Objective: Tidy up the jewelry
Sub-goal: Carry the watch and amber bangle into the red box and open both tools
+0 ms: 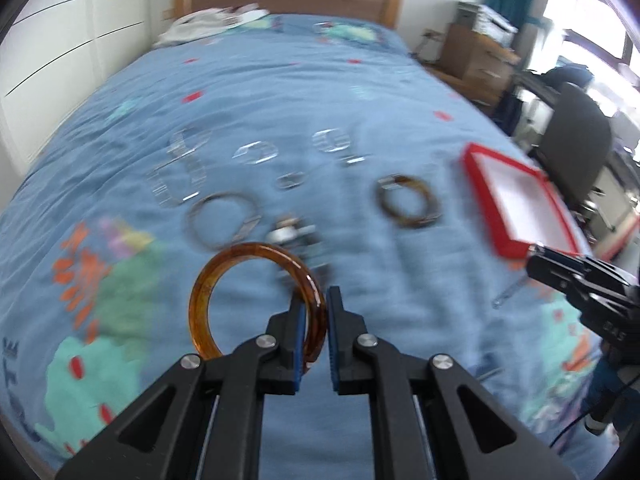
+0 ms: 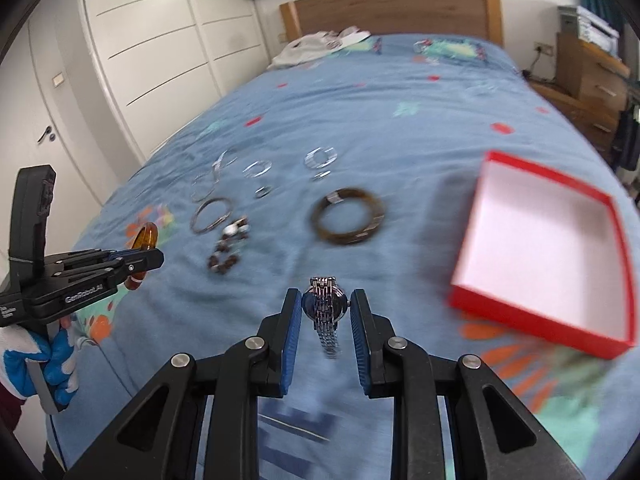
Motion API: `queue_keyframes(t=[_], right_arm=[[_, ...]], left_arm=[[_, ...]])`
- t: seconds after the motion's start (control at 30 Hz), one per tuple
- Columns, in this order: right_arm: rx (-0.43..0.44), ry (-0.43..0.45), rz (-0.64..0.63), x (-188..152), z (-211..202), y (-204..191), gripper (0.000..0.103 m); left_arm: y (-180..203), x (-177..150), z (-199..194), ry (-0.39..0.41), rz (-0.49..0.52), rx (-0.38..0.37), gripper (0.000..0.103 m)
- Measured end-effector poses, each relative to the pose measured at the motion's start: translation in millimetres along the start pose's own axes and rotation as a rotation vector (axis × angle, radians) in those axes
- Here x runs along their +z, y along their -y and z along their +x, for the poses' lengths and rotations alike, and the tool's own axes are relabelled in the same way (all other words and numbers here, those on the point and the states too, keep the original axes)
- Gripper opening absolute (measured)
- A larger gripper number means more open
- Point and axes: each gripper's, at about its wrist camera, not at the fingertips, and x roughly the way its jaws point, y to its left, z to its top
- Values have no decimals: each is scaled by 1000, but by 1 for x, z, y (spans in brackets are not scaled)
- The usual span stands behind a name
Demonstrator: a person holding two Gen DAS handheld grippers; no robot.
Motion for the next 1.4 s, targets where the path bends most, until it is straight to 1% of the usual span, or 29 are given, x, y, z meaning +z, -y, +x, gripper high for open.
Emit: queue_keyframes(t=[0.03,0.17,0.33,0.43,0.57,0.7,0.8,1.0,1.13,1.17,1.23,1.27,1.33,1.4], right_arm=[[-14,8,3,1,-6,8,25],[-88,38,20,13,-29,53,25],[-155,48,21,34,-37,108,25],[-176,38,3,48,-34,143,25],[-187,19,-31,64,-22,181,25],[-182,-3,-48,76,-2,216,25],[-169,-24,-58,80,17,235,25],[-140,-56,-89,75,48,250,25],[-120,-61,-95,69,59,256,25],[-112,-62,-95,68,61,258,25],[-109,-71,-100,65,65,259,25],[-106,-69,-107,63,66,258,25],[-112,-80,-123,64,68,255,25],[-125,-102,-137,64,72,255,25]], left_arm=[[16,7,0,4,13,-37,9],[69,37,6,20,56,-148,9],[144,82,23,41,128,-279,9],[179,106,43,42,154,-333,9],[223,137,86,20,190,-380,9],[251,154,128,-21,198,-399,9],[259,157,164,-65,200,-401,9],[268,150,205,-102,248,-378,9],[261,138,219,-133,229,-381,10],[261,134,222,-143,226,-376,13],[262,124,228,-160,232,-345,14],[262,122,228,-152,233,-335,14],[259,123,229,-154,208,-336,15],[259,124,230,-168,204,-330,15]])
